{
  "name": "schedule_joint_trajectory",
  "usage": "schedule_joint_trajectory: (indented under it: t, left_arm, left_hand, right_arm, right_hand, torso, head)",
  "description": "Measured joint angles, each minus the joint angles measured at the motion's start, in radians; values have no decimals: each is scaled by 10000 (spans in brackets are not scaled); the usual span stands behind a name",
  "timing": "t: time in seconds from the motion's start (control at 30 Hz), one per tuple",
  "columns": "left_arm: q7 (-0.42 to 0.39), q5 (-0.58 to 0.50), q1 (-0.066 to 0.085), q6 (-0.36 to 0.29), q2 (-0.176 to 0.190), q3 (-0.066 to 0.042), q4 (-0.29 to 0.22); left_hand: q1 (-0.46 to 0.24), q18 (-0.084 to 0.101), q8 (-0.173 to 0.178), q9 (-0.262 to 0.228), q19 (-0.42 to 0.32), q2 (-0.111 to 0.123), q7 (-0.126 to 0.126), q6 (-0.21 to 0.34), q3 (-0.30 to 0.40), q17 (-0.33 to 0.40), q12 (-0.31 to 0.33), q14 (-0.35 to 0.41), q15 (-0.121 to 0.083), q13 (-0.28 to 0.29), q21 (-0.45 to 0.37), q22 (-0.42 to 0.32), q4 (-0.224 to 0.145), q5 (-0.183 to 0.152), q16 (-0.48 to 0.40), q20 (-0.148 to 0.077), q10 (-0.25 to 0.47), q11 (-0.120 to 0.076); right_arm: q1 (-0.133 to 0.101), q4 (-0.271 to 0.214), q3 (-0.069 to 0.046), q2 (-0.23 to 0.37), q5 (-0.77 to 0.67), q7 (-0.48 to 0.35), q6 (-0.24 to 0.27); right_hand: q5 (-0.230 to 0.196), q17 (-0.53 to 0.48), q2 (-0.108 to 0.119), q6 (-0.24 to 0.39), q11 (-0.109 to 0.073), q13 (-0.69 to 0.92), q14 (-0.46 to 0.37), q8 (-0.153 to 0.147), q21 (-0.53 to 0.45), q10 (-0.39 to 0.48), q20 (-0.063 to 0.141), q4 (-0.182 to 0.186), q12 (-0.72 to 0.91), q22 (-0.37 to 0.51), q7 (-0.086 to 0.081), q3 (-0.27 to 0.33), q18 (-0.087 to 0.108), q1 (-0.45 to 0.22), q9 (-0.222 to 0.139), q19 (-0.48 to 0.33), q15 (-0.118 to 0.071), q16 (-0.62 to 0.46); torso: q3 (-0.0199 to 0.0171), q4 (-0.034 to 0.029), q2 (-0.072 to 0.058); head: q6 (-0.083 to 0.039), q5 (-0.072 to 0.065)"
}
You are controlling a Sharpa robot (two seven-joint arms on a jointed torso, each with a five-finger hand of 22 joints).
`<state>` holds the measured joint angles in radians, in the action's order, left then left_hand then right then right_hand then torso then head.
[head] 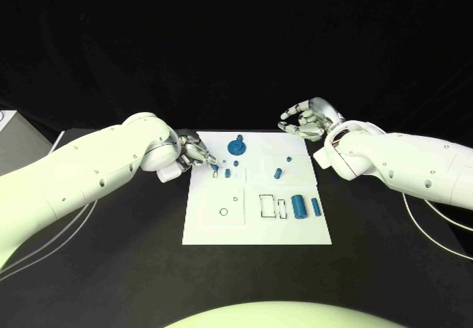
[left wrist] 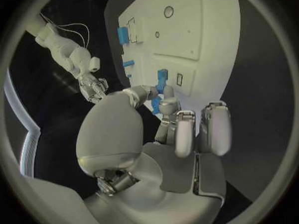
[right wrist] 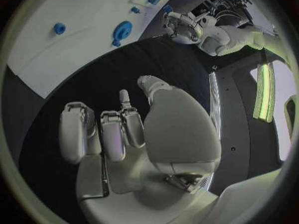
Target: Assemble the parts on the task board
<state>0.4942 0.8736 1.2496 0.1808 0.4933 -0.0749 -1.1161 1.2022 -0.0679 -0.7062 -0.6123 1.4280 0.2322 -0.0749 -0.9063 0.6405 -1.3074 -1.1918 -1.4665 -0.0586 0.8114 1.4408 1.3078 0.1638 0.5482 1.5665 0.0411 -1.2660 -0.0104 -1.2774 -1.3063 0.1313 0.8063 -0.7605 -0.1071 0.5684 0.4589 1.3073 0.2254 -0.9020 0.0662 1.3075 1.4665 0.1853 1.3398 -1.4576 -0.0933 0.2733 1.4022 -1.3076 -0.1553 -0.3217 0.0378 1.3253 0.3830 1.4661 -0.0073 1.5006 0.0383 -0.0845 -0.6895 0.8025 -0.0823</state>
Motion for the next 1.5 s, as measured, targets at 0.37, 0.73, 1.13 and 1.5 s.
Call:
schedule_joint_trajectory:
  t: [0.37, 0.73, 1.13, 1.5]
  left_arm:
    - [-627, 1221, -229, -2020, 890, 123, -1446]
    - [-1016, 2581, -586, -3552, 1359, 393, -2325]
    - [-1092, 3308, -823, -4026, 1180, 516, -2322]
    - [-1092, 3317, -885, -3930, 858, 591, -1857]
  left_hand:
    - [-75, 90, 1, 0, 165, 113, 18, -92, -29, 0, -77, 14, -57, 119, 128, -1, -29, 132, 0, -82, -143, -42]
    - [-46, 154, 11, 0, 230, 158, 21, -95, -29, 0, -77, 14, -56, 162, 170, -2, -29, 172, 0, -86, -158, -55]
    - [-47, 153, 41, -2, 229, 156, 52, -127, -28, 0, -118, 15, -55, 185, 205, -3, -28, 172, 0, -86, -198, -87]
    - [-47, 152, 73, -8, 229, 155, 54, -129, -28, 0, -118, 15, -54, 184, 204, -3, -28, 166, 0, -86, -212, -72]
  right_arm:
    - [14, -73, 2, 152, 1, -8, 13]
    - [44, -107, 1, 214, -17, -27, 30]
    - [103, -118, 0, 218, -78, -46, 35]
    - [114, -118, 1, 197, -100, -55, 35]
  right_hand:
    - [0, 0, 0, 0, 0, -1, 0, 0, 0, 0, 0, 0, 0, 1, 0, 0, 0, 0, -1, 0, 0, 0]
    - [0, 0, -55, 0, 0, -1, 0, 0, 0, 0, 0, 0, 0, 2, 0, 0, 0, -54, -2, 0, 0, 0]
    - [0, 0, -55, 0, 0, 7, 0, 0, 0, 0, 0, 0, 0, 3, 0, 0, 0, -54, 8, 0, 0, 0]
    - [0, 0, -55, 0, 0, 6, 0, 0, 0, 0, 0, 0, 0, 3, 0, 0, 0, -54, 7, 0, 0, 0]
  torso:
    - [-14, -40, 34]
    - [-8, -100, 108]
    - [-5, -93, 97]
    - [-14, -86, 79]
  head:
    - [18, -19]
    - [66, 3]
    - [48, 30]
    - [100, -16]
